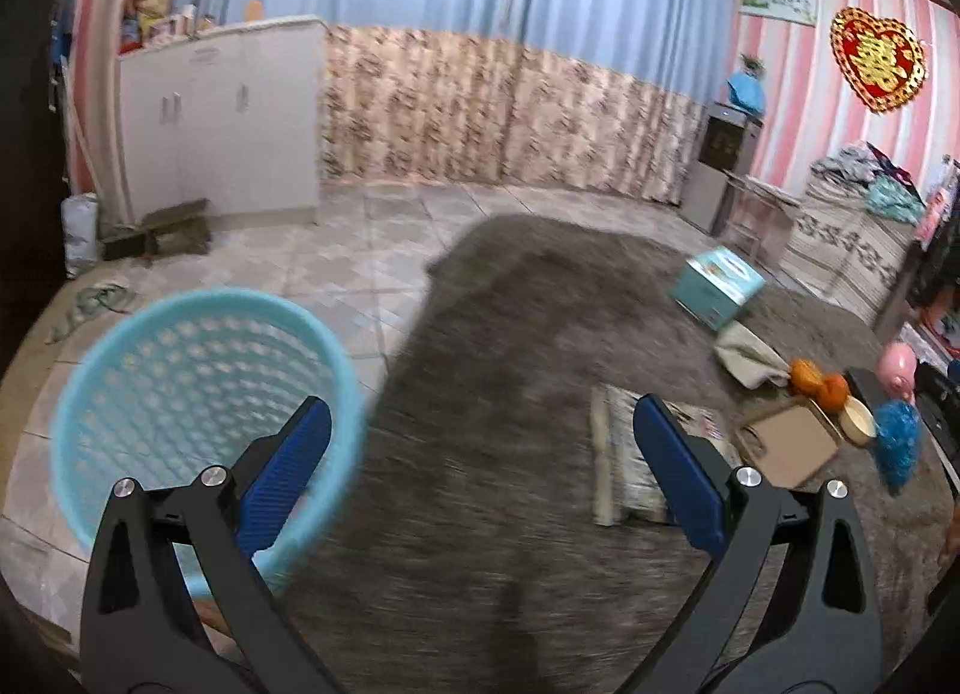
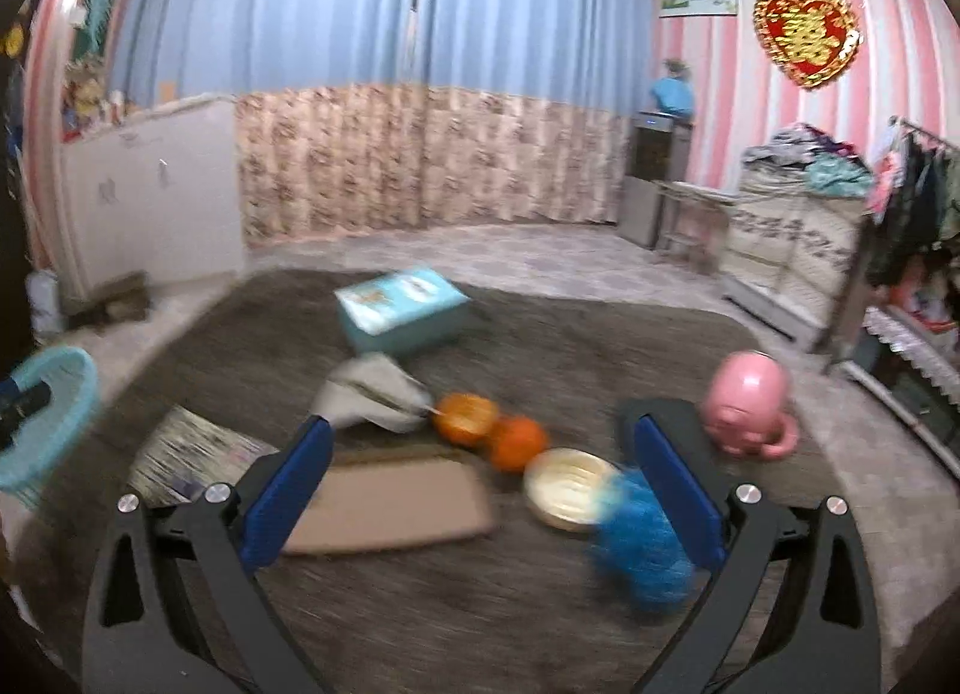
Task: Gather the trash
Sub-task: 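Move both tools back over the rug toward the remaining items, then grasp the patterned snack bag with the left tool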
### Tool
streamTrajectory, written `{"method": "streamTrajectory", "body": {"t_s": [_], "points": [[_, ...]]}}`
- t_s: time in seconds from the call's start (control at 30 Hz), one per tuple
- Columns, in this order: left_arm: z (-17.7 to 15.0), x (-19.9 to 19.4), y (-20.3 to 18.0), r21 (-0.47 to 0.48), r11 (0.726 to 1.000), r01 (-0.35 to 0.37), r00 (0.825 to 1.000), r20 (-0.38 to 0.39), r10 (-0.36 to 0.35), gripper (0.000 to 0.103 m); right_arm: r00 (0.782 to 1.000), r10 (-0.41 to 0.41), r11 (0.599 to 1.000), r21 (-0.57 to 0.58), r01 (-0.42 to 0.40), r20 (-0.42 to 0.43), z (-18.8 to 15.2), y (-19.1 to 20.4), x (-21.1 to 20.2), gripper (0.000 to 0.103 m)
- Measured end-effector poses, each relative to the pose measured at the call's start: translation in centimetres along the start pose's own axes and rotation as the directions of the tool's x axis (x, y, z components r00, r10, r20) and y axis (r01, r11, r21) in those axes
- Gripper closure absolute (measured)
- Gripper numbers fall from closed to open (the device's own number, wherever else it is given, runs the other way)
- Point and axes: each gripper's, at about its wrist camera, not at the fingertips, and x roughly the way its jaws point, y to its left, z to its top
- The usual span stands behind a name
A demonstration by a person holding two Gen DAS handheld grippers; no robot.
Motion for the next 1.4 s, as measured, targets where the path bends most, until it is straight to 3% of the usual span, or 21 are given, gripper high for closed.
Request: {"method": "streamTrajectory", "body": {"t_s": [0.33,0.43,0.5,0.63,0.7,0.8,0.87,1.0,1.03,1.17,1.4], "points": [[-1.5,4.9,-6.5,0.086,0.995,0.059,0.992,-0.119,-0.048,0.006,0.995,-0.056,0.998,0.005,0.057,-0.085,-5.2,-3.7,1.9,0.005],[-2.1,6.0,-7.8,0.134,0.991,0.027,0.989,-0.150,-0.007,0.006,0.992,-0.052,0.998,0.033,0.056,-0.113,-6.3,-4.6,2.3,0.005],[-2.4,6.8,-8.0,0.146,0.989,0.021,0.983,-0.183,0.006,0.009,0.992,-0.047,0.997,0.057,0.054,-0.117,-6.6,-5.2,2.1,0.005],[-2.8,7.5,-7.4,0.106,0.992,0.068,0.970,-0.238,-0.041,0.012,0.994,-0.035,0.993,0.108,0.047,-0.107,-6.9,-6.5,2.1,0.005],[-3.1,8.1,-7.5,0.101,0.992,0.078,0.962,-0.268,-0.048,0.019,0.993,-0.029,0.991,0.124,0.043,-0.113,-7.0,-6.7,2.3,0.005],[-3.2,8.0,-7.6,0.099,0.991,0.092,0.963,-0.260,-0.063,0.033,0.992,-0.036,0.989,0.140,0.053,-0.120,-7.3,-7.1,2.4,0.005],[-3.4,7.7,-7.6,0.098,0.991,0.091,0.966,-0.250,-0.064,0.049,0.992,-0.041,0.987,0.148,0.059,-0.123,-7.5,-7.4,2.3,0.005],[-3.4,7.3,-7.2,0.081,0.992,0.094,0.969,-0.234,-0.073,0.070,0.988,-0.059,0.984,0.157,0.081,-0.141,-7.9,-8.1,2.4,0.005],[-3.4,7.2,-7.1,0.072,0.993,0.098,0.970,-0.231,-0.079,0.079,0.988,-0.058,0.983,0.166,0.083,-0.145,-8.1,-8.4,2.4,0.005],[-3.4,6.6,-7.0,0.062,0.992,0.106,0.974,-0.205,-0.092,0.088,0.985,-0.057,0.977,0.195,0.089,-0.163,-8.2,-9.0,2.8,0.005],[-3.3,5.5,-7.7,0.105,0.990,0.095,0.985,-0.156,-0.078,0.089,0.977,-0.125,0.982,0.121,0.147,-0.174,-6.9,-8.3,4.5,0.005]]}}
